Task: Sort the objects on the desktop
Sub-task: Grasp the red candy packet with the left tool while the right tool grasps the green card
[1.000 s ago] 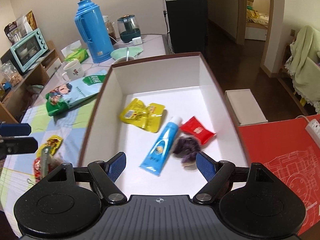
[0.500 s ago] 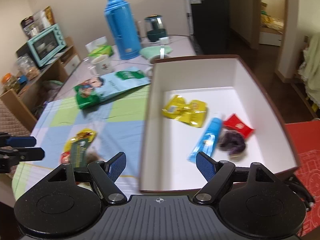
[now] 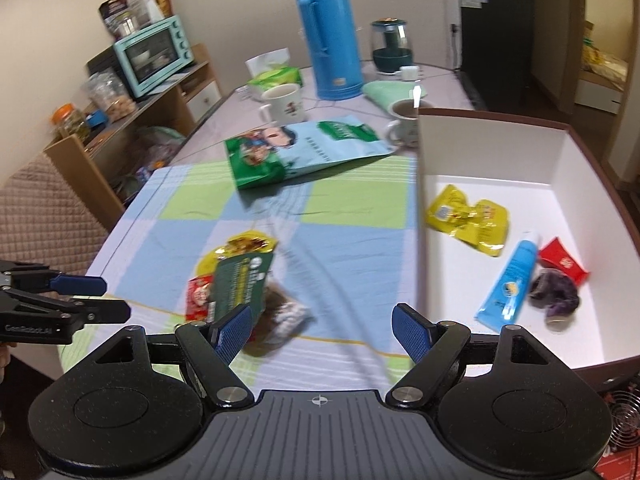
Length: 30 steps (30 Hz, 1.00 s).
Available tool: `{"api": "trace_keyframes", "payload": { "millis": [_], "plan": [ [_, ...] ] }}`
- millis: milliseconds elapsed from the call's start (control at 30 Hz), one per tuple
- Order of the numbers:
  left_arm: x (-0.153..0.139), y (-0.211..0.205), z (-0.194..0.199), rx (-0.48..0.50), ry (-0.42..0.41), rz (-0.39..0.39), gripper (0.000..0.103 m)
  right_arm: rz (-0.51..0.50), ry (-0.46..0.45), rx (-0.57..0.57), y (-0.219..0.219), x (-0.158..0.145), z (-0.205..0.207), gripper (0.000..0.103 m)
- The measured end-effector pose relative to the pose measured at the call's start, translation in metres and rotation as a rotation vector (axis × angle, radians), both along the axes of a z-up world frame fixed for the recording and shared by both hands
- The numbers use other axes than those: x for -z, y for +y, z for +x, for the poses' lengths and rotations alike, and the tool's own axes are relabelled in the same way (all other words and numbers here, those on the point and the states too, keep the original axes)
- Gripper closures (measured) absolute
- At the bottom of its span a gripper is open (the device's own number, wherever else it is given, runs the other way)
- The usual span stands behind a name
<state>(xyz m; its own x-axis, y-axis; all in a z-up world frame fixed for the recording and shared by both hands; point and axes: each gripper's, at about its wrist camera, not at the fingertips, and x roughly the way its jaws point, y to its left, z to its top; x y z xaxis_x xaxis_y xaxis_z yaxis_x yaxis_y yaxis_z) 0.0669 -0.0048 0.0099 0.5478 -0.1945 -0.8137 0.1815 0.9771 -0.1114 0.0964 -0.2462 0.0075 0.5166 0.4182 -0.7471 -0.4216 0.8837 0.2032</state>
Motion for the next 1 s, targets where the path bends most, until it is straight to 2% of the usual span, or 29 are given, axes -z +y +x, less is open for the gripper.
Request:
{"api": "trace_keyframes", "payload": {
  "millis": [133, 333, 700, 767, 800, 867, 900, 933, 967, 1000],
  "plan": [
    [0.006, 0.006, -0.001, -0.017, 0.012, 0.003, 0.05, 0.024, 0.026, -0.05, 0.017, 0.01, 0.002, 0.023],
    [0.017, 0.016, 0.004, -0.039, 0.033, 0.008, 0.05, 0.064, 0.124, -0.094, 0.045, 0.043, 0.023, 0.024],
    [0.041, 0.037, 0.026, -0.086, 0.091, 0.021, 0.05, 0.116, 0.174, -0.116, 0.069, 0.087, 0.068, 0.024],
    [0.044, 0.038, 0.032, -0.086, 0.102, 0.018, 0.05, 0.136, 0.182, -0.12, 0.072, 0.095, 0.077, 0.044],
    [0.046, 0.039, 0.034, -0.087, 0.108, 0.018, 0.05, 0.15, 0.197, -0.123, 0.074, 0.1, 0.081, 0.048],
    [0.051, 0.041, 0.04, -0.09, 0.119, 0.019, 0.05, 0.185, 0.229, -0.114, 0.076, 0.108, 0.088, 0.051],
    [0.053, 0.042, 0.042, -0.092, 0.124, 0.02, 0.05, 0.206, 0.244, -0.118, 0.076, 0.111, 0.091, 0.073],
    [0.055, 0.043, 0.045, -0.094, 0.13, 0.02, 0.05, 0.232, 0.265, -0.123, 0.075, 0.113, 0.093, 0.085],
    [0.056, 0.045, 0.047, -0.096, 0.135, 0.02, 0.05, 0.268, 0.285, -0.126, 0.074, 0.115, 0.095, 0.09],
    [0.059, 0.046, 0.049, -0.098, 0.14, 0.02, 0.05, 0.299, 0.297, -0.131, 0.072, 0.114, 0.095, 0.098]
  ]
}}
